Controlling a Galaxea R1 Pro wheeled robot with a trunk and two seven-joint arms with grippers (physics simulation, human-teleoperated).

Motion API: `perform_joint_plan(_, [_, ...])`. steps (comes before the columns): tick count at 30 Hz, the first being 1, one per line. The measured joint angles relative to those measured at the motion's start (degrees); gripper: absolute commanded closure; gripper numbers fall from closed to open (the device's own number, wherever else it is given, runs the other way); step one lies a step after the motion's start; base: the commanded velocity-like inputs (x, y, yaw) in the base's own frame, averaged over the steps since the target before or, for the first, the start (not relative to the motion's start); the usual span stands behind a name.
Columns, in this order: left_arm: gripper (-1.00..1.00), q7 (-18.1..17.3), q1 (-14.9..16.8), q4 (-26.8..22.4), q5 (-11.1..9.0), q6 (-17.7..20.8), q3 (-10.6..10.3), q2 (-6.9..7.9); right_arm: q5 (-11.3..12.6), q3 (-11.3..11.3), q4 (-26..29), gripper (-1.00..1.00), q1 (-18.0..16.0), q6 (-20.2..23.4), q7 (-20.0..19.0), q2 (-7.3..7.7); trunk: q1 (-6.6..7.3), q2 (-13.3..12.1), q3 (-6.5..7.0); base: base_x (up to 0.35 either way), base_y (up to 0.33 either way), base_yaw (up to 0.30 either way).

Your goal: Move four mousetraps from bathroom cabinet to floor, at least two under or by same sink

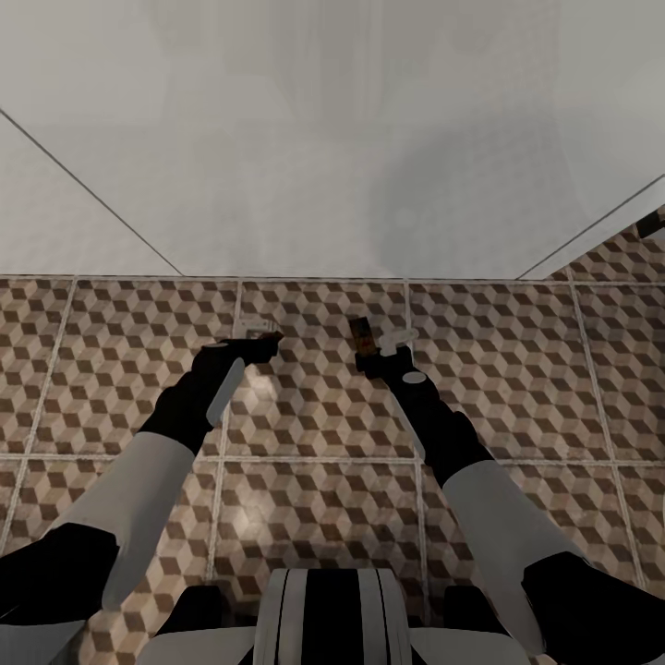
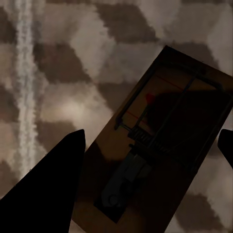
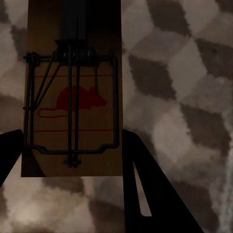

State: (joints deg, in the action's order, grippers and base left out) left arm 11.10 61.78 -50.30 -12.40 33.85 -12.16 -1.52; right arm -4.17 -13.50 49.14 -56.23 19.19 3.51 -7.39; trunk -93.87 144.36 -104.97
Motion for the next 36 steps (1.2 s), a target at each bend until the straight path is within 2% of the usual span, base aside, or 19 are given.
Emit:
perform_joint_plan(4, [1.00,0.0,0.1,0.0,0.0,-0.1,0.0,0.00,0.0,0.1,-0.6,1.00,-0.6,0.3,0.2,-0.03,0.00,0.0,0.00,0.000,0.000,0.000])
perform_joint_plan(12, [1.00,0.0,0.2,-0.4,0.1,-0.2,0.1,0.06,0.0,0.1,-7.3,1.00,-6.3,0.4,0.5,-0.10,0.00,0.0,0.00,0.000,0.000,0.000])
perform_joint_plan(16, [1.00,0.0,0.2,-0.5,0.1,-0.2,1.0,0.06,-0.1,0.1,-9.3,1.00,-8.5,0.5,0.5,-0.16,0.00,0.0,0.00,0.000,0.000,0.000])
perform_joint_plan(25, [1.00,0.0,0.2,-4.9,0.1,-0.1,2.1,0.09,-0.1,0.2,-17.9,1.00,-15.0,0.4,0.5,-0.10,0.00,0.0,0.00,0.000,0.000,0.000])
perform_joint_plan(36, [1.00,0.0,0.2,-5.7,0.1,0.1,2.1,0.09,0.0,0.2,-19.6,1.00,-16.3,0.5,0.5,-0.10,0.00,0.0,0.00,0.000,0.000,0.000])
